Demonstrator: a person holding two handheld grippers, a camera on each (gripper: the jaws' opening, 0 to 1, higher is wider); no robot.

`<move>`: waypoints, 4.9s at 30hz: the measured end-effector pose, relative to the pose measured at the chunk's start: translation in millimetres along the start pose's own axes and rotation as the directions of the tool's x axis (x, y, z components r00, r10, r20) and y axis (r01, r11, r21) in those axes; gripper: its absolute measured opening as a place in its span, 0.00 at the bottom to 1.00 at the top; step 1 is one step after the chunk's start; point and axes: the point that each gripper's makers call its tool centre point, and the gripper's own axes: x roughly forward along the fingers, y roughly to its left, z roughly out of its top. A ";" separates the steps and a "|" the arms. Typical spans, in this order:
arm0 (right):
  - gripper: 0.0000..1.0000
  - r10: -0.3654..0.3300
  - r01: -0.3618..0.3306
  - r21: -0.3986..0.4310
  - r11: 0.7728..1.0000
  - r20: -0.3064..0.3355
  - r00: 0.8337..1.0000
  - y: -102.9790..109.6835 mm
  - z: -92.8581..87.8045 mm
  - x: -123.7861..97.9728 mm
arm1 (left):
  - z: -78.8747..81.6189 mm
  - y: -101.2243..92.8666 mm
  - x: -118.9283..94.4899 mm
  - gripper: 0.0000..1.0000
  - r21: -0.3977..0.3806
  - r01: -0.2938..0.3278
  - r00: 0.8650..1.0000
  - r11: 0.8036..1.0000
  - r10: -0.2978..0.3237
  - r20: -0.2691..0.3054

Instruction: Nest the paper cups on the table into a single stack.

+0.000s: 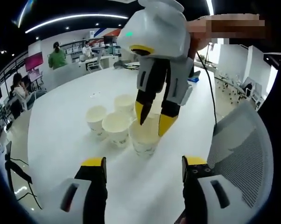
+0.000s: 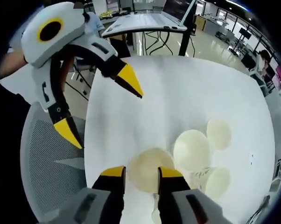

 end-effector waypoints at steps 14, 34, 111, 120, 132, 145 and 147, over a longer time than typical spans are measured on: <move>0.33 -0.014 0.006 0.113 0.994 0.071 0.997 -6.9 -3.0 -15.1 | 1.5 -4.2 1.4 0.64 0.015 0.010 1.000 1.000 -0.010 -0.007; 0.46 -0.138 0.033 0.413 0.910 0.226 0.964 -32.4 -19.4 -43.1 | 3.5 -9.5 5.0 0.64 0.020 0.019 1.000 1.000 -0.019 -0.011; 0.36 -0.182 0.017 0.891 0.453 0.074 0.980 -60.4 -134.6 7.3 | -12.5 0.0 -5.2 0.63 -0.017 -0.008 1.000 1.000 0.008 -0.027; 0.24 -0.149 0.025 0.895 0.446 0.047 0.988 -54.6 -135.9 14.4 | -14.4 -3.6 -9.4 0.62 -0.021 -0.011 0.999 1.000 0.010 -0.031; 0.11 -0.131 0.069 0.887 0.456 -0.010 0.991 -54.4 -140.7 21.3 | -19.3 -1.0 -9.2 0.62 -0.020 -0.008 0.999 1.000 0.007 -0.035; 0.00 -0.124 0.094 0.875 0.474 -0.039 0.991 -49.9 -142.8 21.3 | -20.2 -0.9 -10.9 0.61 -0.020 -0.008 0.999 1.000 0.007 -0.038; 0.00 -0.124 0.096 0.875 0.475 -0.041 0.991 -52.1 -143.9 22.3 | -21.6 0.9 -9.6 0.61 -0.019 -0.007 0.999 1.000 0.006 -0.037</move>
